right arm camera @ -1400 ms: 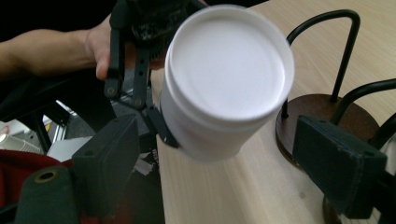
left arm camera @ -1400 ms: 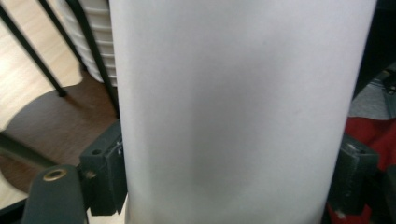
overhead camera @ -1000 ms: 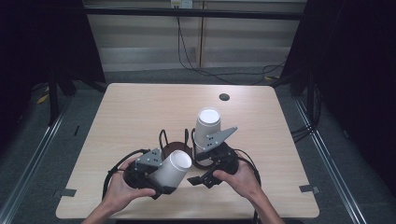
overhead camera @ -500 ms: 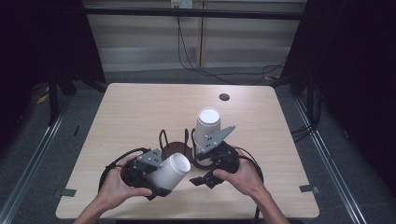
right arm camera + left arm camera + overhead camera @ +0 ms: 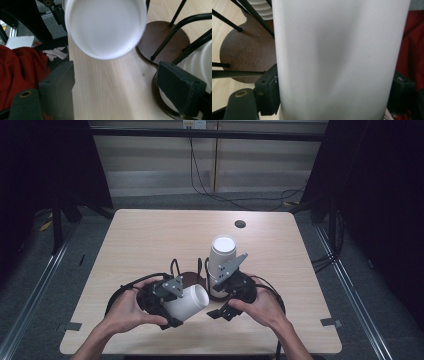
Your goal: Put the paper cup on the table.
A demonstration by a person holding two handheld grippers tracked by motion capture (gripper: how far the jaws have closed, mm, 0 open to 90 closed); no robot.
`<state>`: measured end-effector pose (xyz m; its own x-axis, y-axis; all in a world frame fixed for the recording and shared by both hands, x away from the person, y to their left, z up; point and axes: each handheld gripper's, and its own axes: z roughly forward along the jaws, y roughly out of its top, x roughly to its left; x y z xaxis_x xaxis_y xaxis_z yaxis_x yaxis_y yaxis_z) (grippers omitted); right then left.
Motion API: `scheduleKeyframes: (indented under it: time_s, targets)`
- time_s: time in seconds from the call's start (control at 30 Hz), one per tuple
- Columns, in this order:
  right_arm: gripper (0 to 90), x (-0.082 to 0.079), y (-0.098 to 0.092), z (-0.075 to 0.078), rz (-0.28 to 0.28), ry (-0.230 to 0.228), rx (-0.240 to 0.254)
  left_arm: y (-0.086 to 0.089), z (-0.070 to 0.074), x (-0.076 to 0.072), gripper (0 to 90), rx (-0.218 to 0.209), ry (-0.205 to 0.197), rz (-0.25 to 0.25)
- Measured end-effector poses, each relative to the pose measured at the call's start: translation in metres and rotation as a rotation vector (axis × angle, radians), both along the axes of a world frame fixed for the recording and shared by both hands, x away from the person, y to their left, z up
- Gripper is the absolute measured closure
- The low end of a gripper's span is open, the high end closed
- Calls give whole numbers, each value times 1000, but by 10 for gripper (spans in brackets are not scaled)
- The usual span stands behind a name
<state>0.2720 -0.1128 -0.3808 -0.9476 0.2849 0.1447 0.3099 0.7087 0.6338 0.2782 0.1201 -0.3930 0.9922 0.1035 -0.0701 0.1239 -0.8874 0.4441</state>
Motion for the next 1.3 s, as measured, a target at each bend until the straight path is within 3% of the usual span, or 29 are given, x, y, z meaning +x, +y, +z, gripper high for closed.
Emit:
scheduleKeyframes:
  time_s: [0.13, 0.3, 0.4, 0.63, 0.7, 0.77, 1.03, 1.17, 1.27, 1.3]
  targets:
    - [157, 0, 3, -6, 22, 24, -7, -6, -1, -1, 185, 19, 11, -14]
    - [155, -1, 8, -9, 57, 35, -30, -13, -5, -5, 185, 75, 3, -51]
    - [155, -3, 12, -11, 63, 33, -56, -14, -6, -6, 185, 74, 1, -53]
    - [201, -8, 26, -22, 123, 62, -160, -17, -11, -12, 185, 124, 2, -71]
    - [204, -8, 27, -22, 132, 65, -166, -19, -13, -14, 185, 136, 1, -80]
    - [204, -8, 29, -23, 146, 55, -163, -21, -15, -15, 184, 143, 0, -87]
    - [183, -8, 33, -26, 160, 89, -124, -27, -21, -16, 184, 148, 20, -101]
    - [159, -10, 36, -27, 155, 91, -134, -27, -22, -16, 184, 136, 31, -106]
    - [159, -9, 37, -28, 180, 89, -111, -27, -22, -16, 184, 130, 33, -107]
    - [160, -10, 37, -28, 175, 106, -118, -27, -22, -16, 184, 124, 33, -103]
